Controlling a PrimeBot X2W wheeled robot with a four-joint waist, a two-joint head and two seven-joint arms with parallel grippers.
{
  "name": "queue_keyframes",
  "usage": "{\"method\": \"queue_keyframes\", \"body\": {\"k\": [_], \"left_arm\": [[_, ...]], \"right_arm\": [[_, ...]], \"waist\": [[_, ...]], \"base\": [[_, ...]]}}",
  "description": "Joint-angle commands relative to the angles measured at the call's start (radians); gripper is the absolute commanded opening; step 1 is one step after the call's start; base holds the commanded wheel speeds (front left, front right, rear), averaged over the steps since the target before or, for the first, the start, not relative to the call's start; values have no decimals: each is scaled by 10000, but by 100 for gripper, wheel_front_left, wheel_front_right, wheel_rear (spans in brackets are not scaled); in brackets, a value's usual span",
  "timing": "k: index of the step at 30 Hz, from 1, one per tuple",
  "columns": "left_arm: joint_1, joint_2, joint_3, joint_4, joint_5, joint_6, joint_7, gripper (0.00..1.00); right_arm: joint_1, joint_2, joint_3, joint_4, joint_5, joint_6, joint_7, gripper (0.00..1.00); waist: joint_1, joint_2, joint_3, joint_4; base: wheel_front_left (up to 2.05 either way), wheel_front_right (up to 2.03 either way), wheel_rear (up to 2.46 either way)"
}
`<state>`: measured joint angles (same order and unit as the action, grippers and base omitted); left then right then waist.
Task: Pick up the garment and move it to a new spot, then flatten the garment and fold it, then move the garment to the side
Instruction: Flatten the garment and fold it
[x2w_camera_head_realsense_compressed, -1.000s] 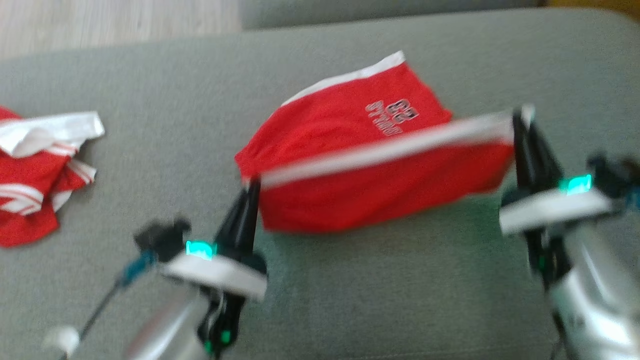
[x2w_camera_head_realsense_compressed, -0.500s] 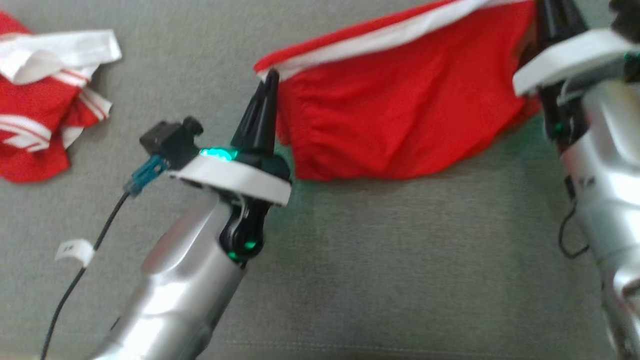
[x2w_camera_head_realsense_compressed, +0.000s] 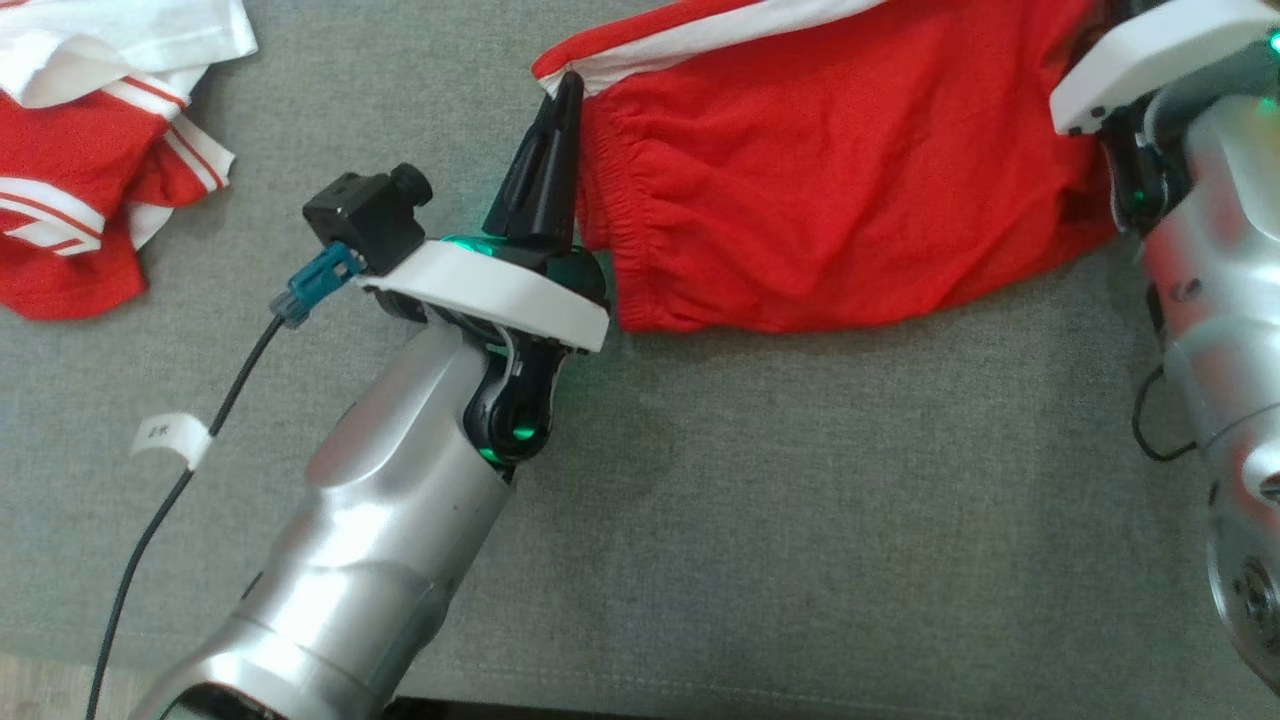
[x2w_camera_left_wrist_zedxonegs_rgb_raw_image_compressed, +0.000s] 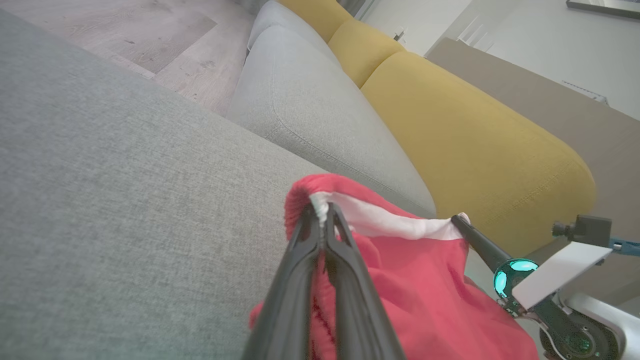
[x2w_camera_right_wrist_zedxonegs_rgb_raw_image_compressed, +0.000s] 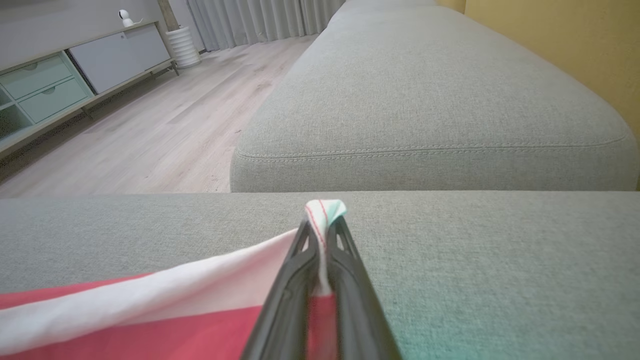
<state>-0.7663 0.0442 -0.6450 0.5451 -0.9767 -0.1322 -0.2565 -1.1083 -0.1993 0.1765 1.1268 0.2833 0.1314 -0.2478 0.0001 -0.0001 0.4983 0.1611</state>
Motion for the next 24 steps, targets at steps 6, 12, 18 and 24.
{"method": "queue_keyframes", "body": {"k": [6, 12, 18, 24], "left_arm": [[-324, 72, 429, 461, 371, 15, -53, 100], [247, 64, 1106, 573, 1091, 15, -53, 100], [1230, 62, 1814, 162, 1734, 15, -53, 100], [1924, 62, 2224, -117, 2020, 15, -53, 100]], "right_arm": [[-401, 478, -67, 353, -585, -7, -133, 100], [164, 362, 149, 779, -692, -7, -130, 100], [764, 136, 495, 1194, -518, -7, 268, 100], [1268, 136, 632, 1419, -315, -7, 1046, 100]], "waist": [[-1, 1, 32, -70], [-1, 1, -235, -79], [-1, 1, -531, -112], [-1, 1, -824, -111]], "base": [[0, 0, 0], [0, 0, 0], [0, 0, 0], [0, 0, 0]]}}
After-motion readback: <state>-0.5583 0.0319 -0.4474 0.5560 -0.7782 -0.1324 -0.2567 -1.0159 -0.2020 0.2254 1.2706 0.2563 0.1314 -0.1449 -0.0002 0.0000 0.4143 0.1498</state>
